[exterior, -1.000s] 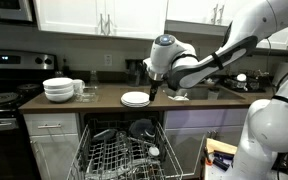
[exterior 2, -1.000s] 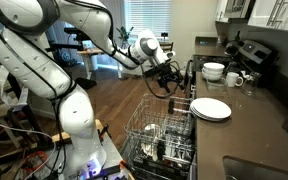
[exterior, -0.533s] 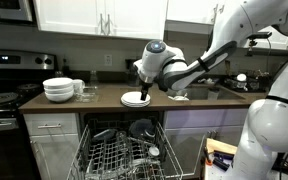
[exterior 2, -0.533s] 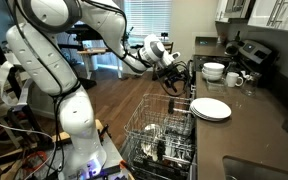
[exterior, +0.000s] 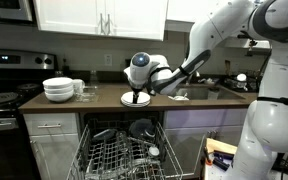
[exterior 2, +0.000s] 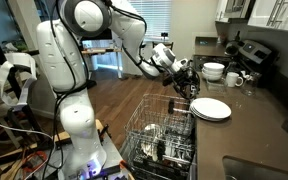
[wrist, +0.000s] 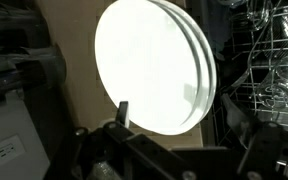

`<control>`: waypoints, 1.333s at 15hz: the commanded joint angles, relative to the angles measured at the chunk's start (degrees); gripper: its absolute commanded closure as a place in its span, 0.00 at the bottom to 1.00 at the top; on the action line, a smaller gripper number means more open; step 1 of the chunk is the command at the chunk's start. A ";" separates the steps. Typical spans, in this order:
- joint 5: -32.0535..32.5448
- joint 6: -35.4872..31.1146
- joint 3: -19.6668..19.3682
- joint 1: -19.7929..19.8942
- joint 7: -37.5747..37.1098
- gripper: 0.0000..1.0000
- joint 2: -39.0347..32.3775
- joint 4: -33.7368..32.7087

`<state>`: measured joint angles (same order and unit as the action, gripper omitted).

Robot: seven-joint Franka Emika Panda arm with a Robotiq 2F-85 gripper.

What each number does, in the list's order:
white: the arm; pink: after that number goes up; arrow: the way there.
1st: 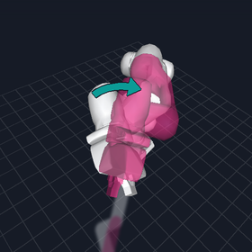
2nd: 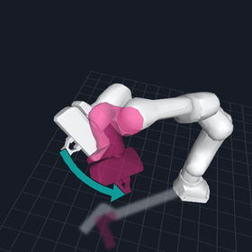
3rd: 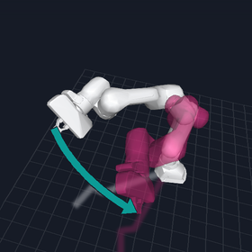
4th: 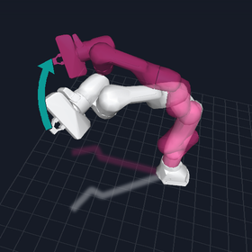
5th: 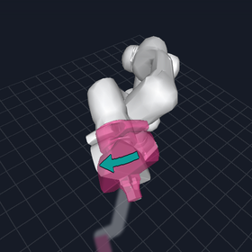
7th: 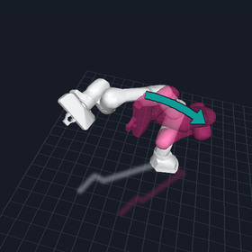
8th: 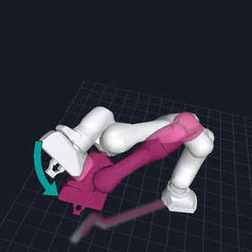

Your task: Place one white plate from the countertop inside the dishwasher

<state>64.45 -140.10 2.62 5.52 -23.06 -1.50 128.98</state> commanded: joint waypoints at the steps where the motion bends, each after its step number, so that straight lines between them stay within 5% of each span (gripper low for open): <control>1: -0.20 0.04 -1.91 -1.82 0.18 0.00 -0.77 -0.55; 20: 4.73 -1.27 -4.55 -2.19 -3.14 0.00 -2.84 -0.67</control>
<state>65.04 -140.29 -1.12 4.04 -23.18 -2.97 129.09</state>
